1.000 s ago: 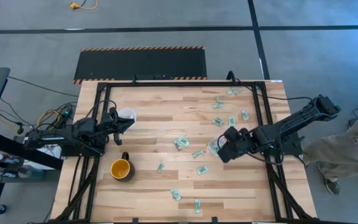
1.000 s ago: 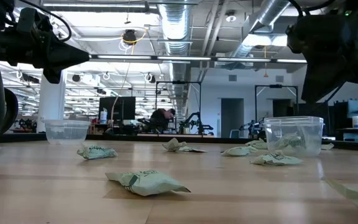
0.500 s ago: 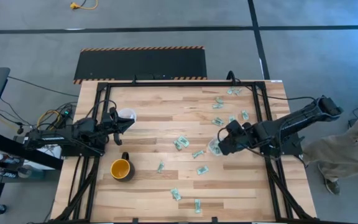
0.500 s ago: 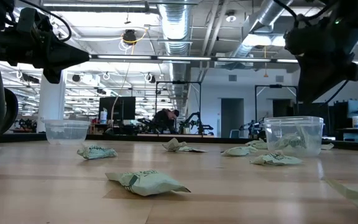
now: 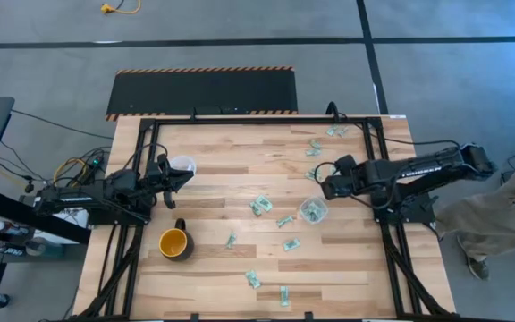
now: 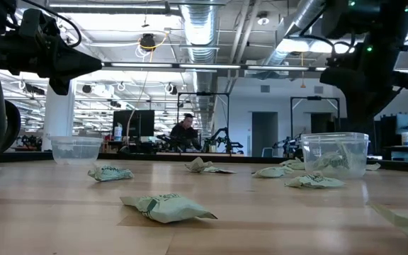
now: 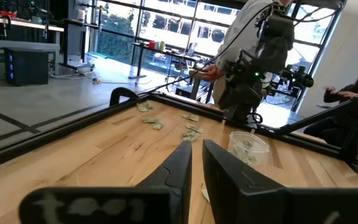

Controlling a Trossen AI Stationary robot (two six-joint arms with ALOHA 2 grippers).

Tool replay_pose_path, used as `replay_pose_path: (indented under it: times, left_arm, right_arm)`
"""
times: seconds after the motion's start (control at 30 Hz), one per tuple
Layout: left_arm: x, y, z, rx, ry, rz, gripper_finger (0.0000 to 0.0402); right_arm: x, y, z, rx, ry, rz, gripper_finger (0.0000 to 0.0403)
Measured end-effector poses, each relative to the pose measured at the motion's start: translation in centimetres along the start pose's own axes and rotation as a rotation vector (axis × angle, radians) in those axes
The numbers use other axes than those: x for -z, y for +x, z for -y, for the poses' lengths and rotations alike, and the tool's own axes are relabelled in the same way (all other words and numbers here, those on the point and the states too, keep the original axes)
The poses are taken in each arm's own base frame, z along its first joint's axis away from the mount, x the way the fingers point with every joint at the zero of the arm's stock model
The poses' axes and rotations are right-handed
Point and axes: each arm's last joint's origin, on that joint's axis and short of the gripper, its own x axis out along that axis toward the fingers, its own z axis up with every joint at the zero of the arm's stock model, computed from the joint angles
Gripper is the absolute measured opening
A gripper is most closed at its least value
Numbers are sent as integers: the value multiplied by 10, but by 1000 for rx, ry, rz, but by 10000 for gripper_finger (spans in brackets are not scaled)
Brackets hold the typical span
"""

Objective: Pick and place Stevia / Truvia into bins
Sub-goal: Put the white stevia packet into the square transparent container

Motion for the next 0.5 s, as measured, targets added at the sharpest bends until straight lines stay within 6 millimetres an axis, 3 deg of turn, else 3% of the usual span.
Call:
replay_pose_path:
  times: [0.33, 0.5]
  left_arm:
    - [0, 0, 0, 0, 0, 0, 27]
    - [0, 0, 0, 0, 0, 0, 27]
  right_arm:
    - [-13, 9, 10, 44, 62, -42, 149]
    - [-10, 25, 16, 56, 95, -101, 163]
